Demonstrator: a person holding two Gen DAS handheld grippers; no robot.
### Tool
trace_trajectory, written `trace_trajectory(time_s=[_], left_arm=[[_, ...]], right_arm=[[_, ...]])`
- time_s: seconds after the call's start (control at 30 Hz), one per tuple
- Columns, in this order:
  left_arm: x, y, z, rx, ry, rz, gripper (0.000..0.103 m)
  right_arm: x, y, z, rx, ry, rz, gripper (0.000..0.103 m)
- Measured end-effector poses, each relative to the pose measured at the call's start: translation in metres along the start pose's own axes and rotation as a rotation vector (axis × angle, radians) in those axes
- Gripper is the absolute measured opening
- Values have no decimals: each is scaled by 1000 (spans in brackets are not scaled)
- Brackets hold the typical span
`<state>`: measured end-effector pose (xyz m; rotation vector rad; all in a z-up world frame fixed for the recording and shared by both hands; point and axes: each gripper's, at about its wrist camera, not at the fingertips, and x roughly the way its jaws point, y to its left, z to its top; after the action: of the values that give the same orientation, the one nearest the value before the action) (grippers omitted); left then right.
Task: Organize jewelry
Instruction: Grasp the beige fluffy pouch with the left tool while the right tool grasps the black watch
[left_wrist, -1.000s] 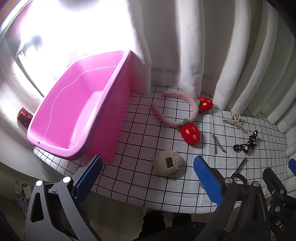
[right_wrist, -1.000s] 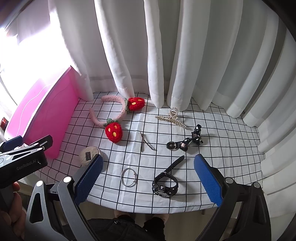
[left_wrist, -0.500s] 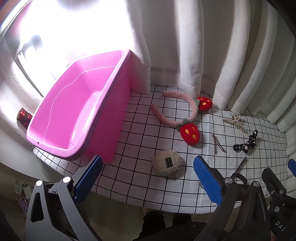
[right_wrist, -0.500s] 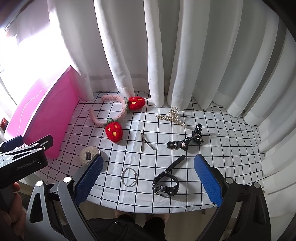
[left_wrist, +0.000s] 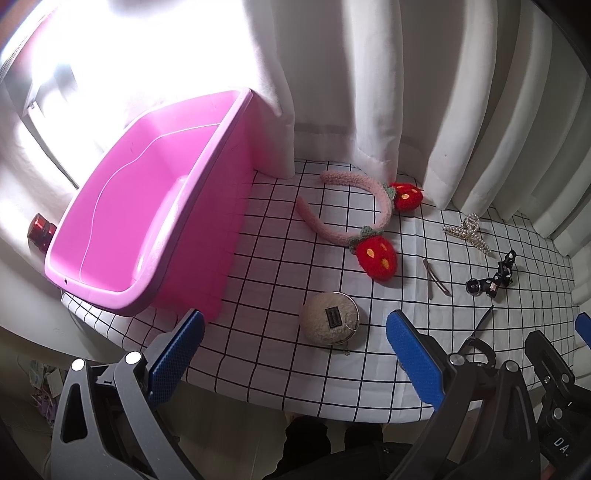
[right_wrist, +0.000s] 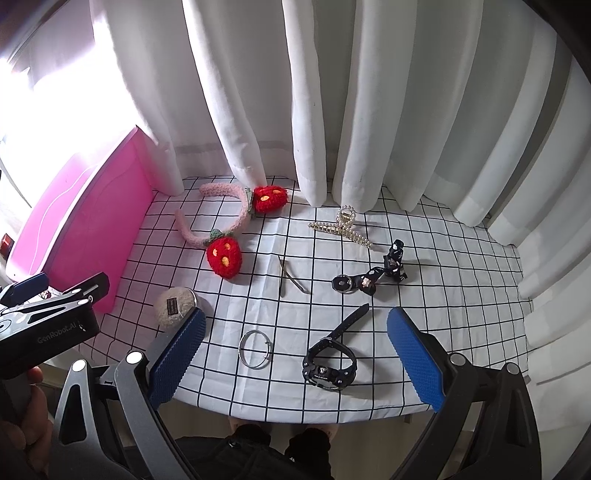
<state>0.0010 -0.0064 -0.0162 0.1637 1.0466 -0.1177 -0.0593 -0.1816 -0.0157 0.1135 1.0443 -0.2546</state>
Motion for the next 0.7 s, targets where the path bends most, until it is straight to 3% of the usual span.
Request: trace_trajectory(time_s=[0.3,0.7], left_arm=[[38,4,-20,-28,72,-71,97],[93,-3,-48,-19,94,-103,97]], right_arm=[[29,-25,-19,50,65,-5,94],[88,-68,-58,127,161,22,94]])
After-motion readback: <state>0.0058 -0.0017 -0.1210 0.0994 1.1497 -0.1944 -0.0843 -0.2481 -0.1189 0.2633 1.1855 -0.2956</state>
